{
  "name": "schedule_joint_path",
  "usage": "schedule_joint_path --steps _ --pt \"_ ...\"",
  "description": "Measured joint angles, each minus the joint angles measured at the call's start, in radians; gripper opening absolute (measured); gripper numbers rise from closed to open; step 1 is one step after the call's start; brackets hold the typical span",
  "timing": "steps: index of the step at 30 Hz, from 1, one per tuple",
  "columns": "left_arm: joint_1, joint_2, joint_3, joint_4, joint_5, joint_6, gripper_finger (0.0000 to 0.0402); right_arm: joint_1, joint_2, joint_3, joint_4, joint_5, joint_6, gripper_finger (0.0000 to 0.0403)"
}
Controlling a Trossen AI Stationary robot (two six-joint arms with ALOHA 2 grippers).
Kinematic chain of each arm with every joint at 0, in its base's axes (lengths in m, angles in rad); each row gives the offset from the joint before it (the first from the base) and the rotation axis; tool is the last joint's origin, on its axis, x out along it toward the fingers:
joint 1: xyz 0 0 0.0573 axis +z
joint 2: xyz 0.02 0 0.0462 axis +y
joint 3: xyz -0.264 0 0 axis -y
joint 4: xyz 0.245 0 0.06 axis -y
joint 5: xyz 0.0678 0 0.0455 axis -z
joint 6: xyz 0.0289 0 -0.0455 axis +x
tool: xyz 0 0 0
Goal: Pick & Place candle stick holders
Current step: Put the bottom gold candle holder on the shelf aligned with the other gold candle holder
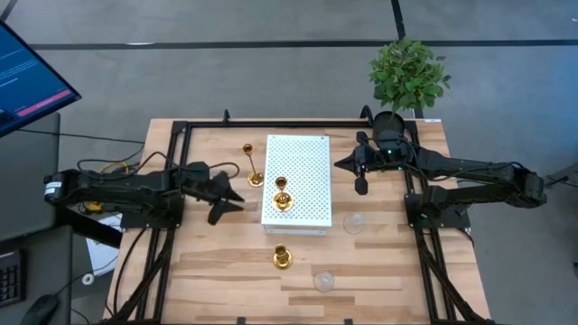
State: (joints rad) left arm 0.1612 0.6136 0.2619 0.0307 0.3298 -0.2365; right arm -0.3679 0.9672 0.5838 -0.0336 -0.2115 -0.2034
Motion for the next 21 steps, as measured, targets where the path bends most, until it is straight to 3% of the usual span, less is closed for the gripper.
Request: schedule_joint_path --steps 6,12,16,21 --pt "-0.095 0.010 0.000 0.021 0.036 -0.029 0.0163 0.001 0.000 0.000 0.019 0.000 0.021 0.0000" --pt "-0.285 0.019 0.000 0.143 -0.029 -0.117 0.0163 0.001 0.000 0.000 0.019 0.000 0.021 0.0000" --pt "-0.438 0.042 0.000 0.215 -0.122 -0.112 0.0163 0.001 0.000 0.000 0.019 0.000 0.021 0.0000" --pt "-0.593 0.104 0.000 0.250 -0.336 -0.113 0.0163 0.002 0.000 0.000 0.019 0.000 0.021 0.0000"
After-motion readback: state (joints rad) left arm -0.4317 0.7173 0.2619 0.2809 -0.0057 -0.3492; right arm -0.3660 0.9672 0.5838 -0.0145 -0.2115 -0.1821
